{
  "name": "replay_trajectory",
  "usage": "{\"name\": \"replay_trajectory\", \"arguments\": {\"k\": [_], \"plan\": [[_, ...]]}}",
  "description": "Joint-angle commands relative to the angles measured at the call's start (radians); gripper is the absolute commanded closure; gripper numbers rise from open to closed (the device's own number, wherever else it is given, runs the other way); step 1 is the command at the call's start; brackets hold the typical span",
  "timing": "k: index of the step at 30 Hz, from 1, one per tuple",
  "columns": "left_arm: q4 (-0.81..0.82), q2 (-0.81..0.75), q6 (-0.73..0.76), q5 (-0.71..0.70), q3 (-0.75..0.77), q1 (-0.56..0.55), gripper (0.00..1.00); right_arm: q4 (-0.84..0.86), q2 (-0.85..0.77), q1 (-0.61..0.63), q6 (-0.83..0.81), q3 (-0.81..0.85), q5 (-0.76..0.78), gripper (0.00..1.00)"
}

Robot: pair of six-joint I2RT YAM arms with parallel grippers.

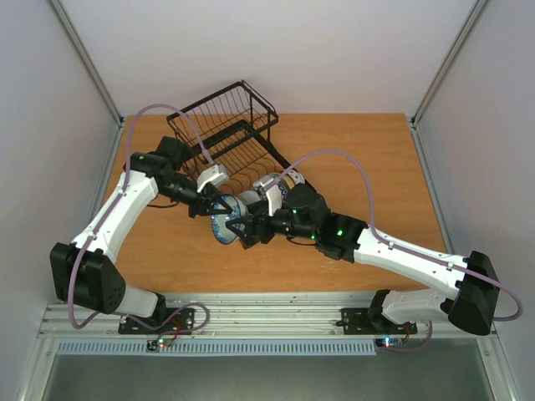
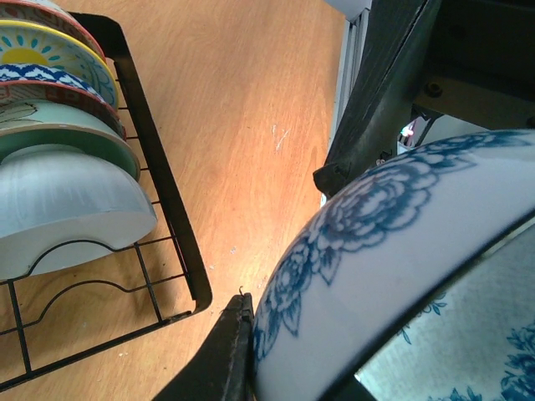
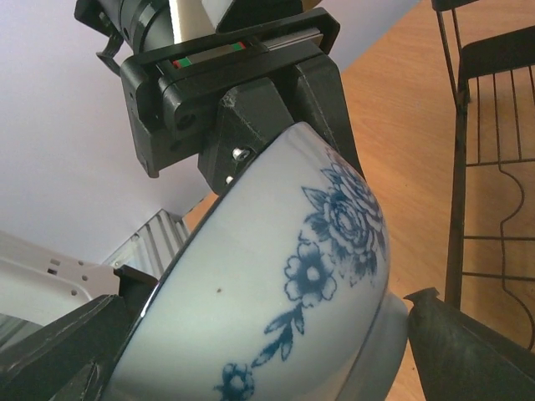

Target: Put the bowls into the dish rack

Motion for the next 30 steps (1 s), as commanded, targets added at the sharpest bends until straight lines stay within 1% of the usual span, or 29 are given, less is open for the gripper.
{"name": "replay_trajectory", "arguments": {"k": [1, 4, 5, 10, 16, 20, 26, 30], "plan": [[0.023, -0.016, -0.008, 0.056, 0.02, -0.002, 0.99, 0.083, 0.009, -0.002, 0.009, 0.027, -0.101, 0.08], [0.041, -0.03, -0.019, 0.049, 0.012, -0.002, 0.99, 0.074, 0.012, -0.002, 0.01, 0.033, -0.122, 0.08], [0.049, -0.035, -0.025, 0.046, 0.009, -0.002, 0.99, 0.069, 0.012, -0.002, 0.04, 0.034, -0.125, 0.07], [0.093, -0.059, -0.053, 0.021, -0.011, -0.002, 1.0, 0.004, 0.018, -0.002, 0.068, 0.052, -0.134, 0.05], [0.161, -0.09, -0.096, -0.019, -0.037, -0.001, 0.99, 0.002, 0.015, -0.002, 0.104, 0.042, -0.161, 0.05], [0.172, -0.098, -0.109, -0.024, -0.043, -0.002, 0.99, 0.008, 0.017, -0.003, 0.117, 0.034, -0.168, 0.05], [0.182, -0.109, -0.113, -0.027, -0.046, -0.001, 1.0, -0.023, 0.028, -0.003, 0.129, 0.038, -0.143, 0.05], [0.208, -0.126, -0.126, -0.031, -0.059, -0.001, 0.99, -0.108, 0.047, -0.004, 0.119, 0.068, -0.066, 0.05]]}}
